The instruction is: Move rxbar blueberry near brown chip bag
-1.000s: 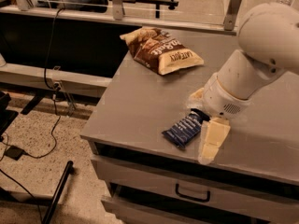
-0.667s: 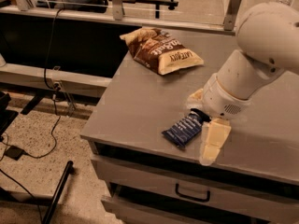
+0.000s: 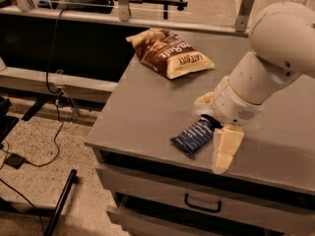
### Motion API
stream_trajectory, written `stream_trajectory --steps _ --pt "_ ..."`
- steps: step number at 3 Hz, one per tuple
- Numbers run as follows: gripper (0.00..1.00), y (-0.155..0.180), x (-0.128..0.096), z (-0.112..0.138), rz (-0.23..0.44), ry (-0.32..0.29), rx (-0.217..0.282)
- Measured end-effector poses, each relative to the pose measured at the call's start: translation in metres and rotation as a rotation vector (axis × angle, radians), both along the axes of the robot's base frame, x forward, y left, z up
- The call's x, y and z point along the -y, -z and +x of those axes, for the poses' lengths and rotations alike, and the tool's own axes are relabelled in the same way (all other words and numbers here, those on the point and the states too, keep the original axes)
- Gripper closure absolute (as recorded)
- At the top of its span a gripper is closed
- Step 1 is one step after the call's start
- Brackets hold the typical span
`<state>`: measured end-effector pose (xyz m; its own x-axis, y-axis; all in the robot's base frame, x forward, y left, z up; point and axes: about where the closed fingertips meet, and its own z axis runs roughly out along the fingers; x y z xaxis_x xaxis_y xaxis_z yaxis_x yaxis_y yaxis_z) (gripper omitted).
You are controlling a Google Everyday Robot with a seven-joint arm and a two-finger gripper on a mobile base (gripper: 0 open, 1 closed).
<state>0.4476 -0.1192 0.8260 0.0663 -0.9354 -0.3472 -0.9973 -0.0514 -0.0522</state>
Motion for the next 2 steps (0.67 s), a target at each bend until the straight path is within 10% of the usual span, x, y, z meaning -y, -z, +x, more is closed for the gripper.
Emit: stream_trajectory --steps 1,2 --pt "0.0 -0.0002 -0.0096 -0.003 -0.034 -0.186 0.078" --pt "0.01 0.0016 -0.0081 -0.0029 -0.045 -0.165 0.063"
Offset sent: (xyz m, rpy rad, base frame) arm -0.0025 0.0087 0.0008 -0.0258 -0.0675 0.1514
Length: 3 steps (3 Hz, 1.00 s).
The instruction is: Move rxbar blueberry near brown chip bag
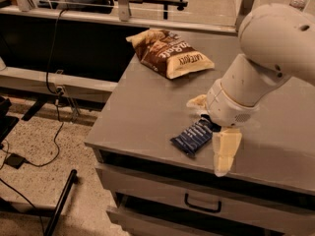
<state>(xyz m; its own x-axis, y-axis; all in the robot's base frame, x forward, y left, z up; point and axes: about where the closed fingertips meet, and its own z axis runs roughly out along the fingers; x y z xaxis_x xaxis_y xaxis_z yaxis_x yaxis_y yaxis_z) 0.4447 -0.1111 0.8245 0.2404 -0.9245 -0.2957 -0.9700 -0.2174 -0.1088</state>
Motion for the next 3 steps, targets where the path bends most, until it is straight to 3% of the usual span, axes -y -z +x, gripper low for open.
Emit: stream_trajectory --steps 2,3 --pt "0.46 -0.0004 -0.0025 -0.0023 -0.011 -0.003 0.009" --pt "0.77 -0.0059 -0.0028 -0.0025 -0.012 -0.004 0.009"
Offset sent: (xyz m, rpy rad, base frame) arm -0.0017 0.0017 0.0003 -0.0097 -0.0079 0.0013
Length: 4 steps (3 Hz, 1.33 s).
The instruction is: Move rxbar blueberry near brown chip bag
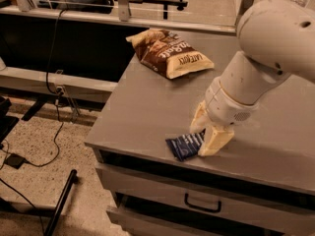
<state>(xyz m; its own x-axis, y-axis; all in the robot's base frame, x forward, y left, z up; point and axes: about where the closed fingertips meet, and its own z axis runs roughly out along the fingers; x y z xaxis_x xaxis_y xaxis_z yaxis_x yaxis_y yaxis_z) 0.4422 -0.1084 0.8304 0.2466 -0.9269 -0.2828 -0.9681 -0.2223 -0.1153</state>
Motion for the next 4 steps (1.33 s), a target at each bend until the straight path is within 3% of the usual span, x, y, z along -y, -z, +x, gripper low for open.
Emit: stream_trajectory --steps 1,3,4 --pt "1.0 -0.001 0.0 0.0 0.0 0.0 0.0" --pt "1.0 -0.006 -0.007 0.001 -0.026 -0.003 0.003" --pt "1.0 -0.028 0.0 0.032 -0.031 0.027 0.071"
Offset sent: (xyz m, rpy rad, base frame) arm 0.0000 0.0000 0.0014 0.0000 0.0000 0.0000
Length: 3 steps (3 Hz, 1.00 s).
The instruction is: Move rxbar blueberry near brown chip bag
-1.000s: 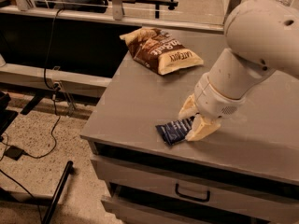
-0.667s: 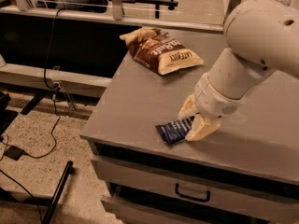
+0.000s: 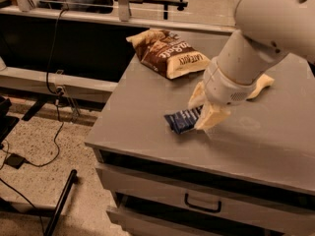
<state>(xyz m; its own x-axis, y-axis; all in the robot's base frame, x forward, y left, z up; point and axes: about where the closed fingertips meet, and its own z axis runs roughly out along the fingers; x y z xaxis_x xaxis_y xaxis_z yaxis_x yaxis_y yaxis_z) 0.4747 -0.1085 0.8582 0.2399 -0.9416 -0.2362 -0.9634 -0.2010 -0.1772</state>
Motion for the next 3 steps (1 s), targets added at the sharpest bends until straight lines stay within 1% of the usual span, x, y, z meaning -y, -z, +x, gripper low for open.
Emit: stream_trajectory --steps 1,2,3 --pt "1.0 -0.02 0.008 0.029 0.022 0.02 0.068" --pt "1.0 -0.036 0.017 0.066 0.088 0.036 0.135" --pt "1.0 -0.05 0.017 0.106 0.141 0.032 0.199"
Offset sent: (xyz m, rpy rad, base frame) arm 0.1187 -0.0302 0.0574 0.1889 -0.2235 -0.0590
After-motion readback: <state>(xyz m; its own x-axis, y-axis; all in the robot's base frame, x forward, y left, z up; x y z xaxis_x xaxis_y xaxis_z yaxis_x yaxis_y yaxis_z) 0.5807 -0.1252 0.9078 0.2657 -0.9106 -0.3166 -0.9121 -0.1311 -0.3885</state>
